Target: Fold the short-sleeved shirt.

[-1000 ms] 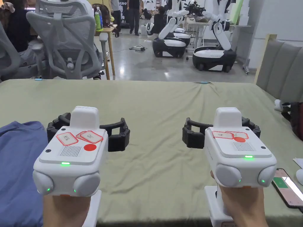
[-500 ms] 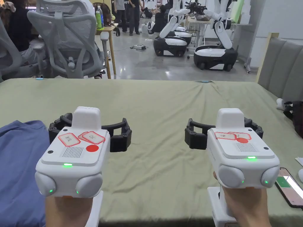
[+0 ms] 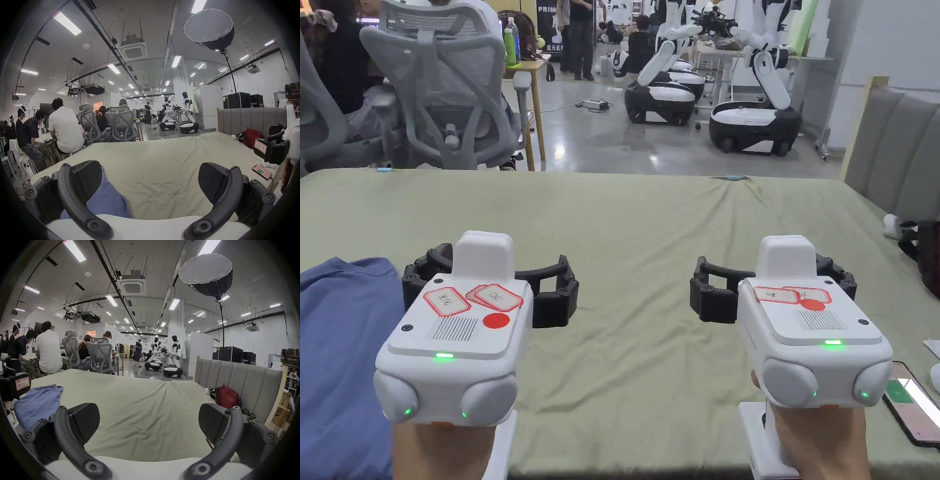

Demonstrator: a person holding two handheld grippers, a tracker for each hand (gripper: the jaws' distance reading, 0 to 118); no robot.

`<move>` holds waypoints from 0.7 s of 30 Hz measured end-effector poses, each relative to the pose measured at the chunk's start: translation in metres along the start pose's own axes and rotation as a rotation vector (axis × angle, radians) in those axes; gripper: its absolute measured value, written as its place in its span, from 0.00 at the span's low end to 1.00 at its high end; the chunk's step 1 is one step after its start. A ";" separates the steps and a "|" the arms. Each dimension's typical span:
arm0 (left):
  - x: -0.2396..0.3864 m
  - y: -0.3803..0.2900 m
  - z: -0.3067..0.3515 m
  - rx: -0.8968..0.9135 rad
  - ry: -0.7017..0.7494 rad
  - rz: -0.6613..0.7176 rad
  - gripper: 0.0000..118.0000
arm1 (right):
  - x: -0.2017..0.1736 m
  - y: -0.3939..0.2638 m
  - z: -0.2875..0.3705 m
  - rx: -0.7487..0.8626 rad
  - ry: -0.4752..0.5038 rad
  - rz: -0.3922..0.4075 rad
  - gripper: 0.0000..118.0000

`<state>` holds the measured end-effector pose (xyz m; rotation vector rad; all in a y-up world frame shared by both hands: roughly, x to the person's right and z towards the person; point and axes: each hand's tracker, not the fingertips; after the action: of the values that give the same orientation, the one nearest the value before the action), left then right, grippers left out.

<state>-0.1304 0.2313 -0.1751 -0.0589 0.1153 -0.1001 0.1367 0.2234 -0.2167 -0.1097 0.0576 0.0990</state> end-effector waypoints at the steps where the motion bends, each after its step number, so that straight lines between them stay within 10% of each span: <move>1: 0.000 0.000 0.000 0.000 0.000 -0.001 1.00 | -0.001 0.000 0.000 -0.006 -0.003 0.004 1.00; 15: 0.002 -0.002 -0.001 -0.004 0.005 -0.002 1.00 | 0.000 -0.004 -0.002 -0.026 -0.009 0.005 1.00; 17: 0.002 -0.002 -0.002 -0.005 -0.002 0.000 0.94 | 0.002 -0.003 0.000 -0.020 -0.003 -0.009 0.81; 18: 0.001 -0.002 -0.001 0.000 -0.010 0.006 0.81 | 0.004 -0.003 0.001 -0.021 0.003 -0.014 0.60; 20: 0.002 0.000 -0.002 -0.001 -0.013 0.010 0.11 | 0.005 -0.004 0.000 -0.011 -0.034 -0.002 0.00; 21: 0.003 -0.001 -0.005 -0.005 0.015 0.004 0.00 | 0.006 -0.005 0.001 0.001 -0.076 0.013 0.00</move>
<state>-0.1276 0.2301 -0.1803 -0.0632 0.1304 -0.0966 0.1429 0.2195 -0.2154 -0.1042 -0.0173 0.1163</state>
